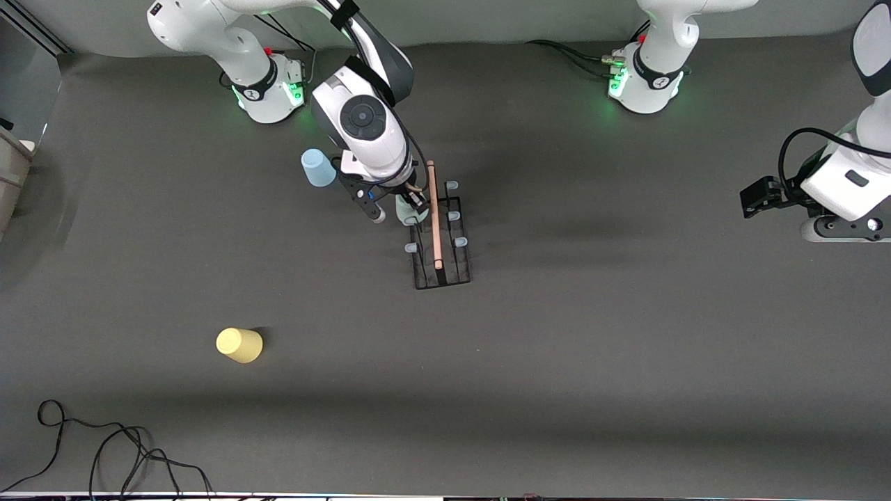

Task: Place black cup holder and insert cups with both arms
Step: 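Carry the green cup onto a holder peg and release it, then move the right gripper to the yellow cup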

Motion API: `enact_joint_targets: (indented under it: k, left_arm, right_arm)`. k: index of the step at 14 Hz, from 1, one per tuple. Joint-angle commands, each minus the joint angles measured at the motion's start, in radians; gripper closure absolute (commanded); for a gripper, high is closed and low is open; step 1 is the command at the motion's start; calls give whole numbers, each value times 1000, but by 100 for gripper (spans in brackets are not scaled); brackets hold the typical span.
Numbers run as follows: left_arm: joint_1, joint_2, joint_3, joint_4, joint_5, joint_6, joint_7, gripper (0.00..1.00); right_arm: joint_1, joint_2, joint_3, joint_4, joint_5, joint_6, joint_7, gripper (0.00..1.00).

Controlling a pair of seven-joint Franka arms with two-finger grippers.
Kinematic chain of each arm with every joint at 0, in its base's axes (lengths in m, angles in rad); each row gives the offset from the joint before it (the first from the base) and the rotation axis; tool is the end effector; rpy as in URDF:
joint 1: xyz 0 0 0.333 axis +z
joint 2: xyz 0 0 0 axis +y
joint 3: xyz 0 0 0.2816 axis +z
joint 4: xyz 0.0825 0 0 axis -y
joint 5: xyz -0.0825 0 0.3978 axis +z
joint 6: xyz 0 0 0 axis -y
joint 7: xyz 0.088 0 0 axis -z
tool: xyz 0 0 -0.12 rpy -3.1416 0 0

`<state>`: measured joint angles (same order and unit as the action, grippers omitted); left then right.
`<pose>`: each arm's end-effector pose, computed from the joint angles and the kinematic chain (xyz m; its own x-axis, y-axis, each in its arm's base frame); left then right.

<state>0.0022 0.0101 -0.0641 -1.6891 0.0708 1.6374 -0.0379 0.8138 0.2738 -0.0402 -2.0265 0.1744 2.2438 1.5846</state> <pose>0.5703 -0.0272 0.5197 0.9978 -0.0287 -0.0592 -0.0330 -0.9969 -0.0718 0.4163 0.4161 0.2539 0.5966 -0.7938 -0.1178 -0.7932 -0.6056 0.0638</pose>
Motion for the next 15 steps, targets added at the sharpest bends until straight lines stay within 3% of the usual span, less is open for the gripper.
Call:
enact_joint_targets:
  k: [1, 3, 6, 9, 13, 15]
  left_arm:
    - [1, -7, 7, 14, 6, -30, 18, 1]
    - [1, -4, 7, 16, 6, -28, 18, 1]
    - [4, -2, 9, 22, 6, -24, 18, 1]
    - [2, 1, 9, 20, 7, -24, 18, 1]
    - [4, -11, 9, 35, 7, -30, 0, 1]
    - [1, -12, 7, 40, 15, -40, -2, 1]
  right_arm:
    - [12, -48, -24, 92, 19, -158, 0, 0]
    - [-1, -59, -29, 225, 13, -357, -3, 0]
    - [-1, -79, -125, 388, 11, -565, -133, 0]
    - [-1, -90, -323, 445, 8, -641, -573, 0]
    - [-5, -36, -607, 485, 0, -616, -1235, 0]
    - [-51, 33, -665, 523, 4, -551, -1497, 0]
